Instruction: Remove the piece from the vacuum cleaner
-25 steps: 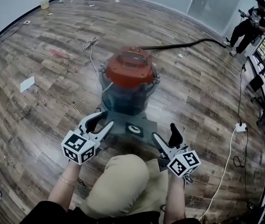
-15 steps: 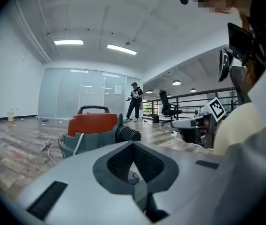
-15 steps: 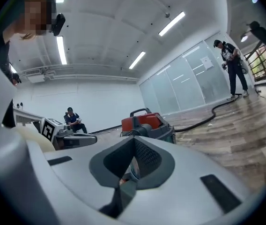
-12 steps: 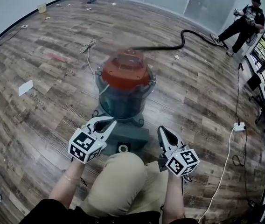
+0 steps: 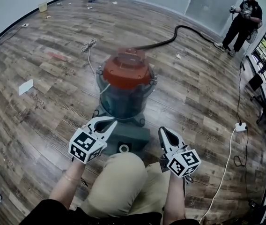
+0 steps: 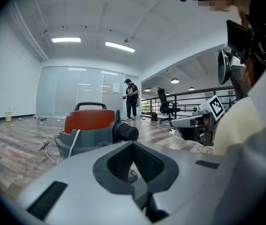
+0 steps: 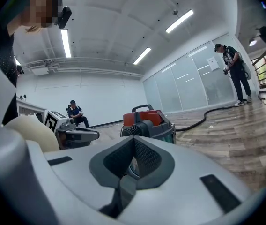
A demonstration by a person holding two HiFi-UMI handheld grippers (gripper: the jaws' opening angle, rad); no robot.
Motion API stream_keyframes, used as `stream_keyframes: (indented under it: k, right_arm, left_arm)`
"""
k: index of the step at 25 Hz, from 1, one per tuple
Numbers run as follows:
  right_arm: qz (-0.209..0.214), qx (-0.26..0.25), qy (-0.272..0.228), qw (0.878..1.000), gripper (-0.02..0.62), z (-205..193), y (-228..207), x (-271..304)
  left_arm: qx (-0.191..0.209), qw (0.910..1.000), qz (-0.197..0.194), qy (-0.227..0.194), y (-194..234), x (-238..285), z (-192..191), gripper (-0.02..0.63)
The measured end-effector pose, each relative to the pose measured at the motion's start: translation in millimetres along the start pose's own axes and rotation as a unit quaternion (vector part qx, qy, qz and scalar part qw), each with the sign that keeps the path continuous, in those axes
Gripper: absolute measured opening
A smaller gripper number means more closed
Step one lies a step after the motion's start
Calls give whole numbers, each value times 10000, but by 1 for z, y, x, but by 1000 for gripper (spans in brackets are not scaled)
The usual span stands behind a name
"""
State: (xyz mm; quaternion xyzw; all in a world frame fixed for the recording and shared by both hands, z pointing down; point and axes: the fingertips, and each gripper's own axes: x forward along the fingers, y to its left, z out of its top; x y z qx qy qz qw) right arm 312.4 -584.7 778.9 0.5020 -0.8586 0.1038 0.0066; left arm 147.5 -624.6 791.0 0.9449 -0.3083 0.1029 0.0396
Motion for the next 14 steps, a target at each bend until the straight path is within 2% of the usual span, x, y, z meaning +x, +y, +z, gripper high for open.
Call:
stream_keyframes:
  k: [14]
  right_arm:
    - [125, -129, 81, 9998, 9, 1, 4, 3]
  left_arm:
    - [-16, 10000, -30, 64, 5, -1, -6, 8]
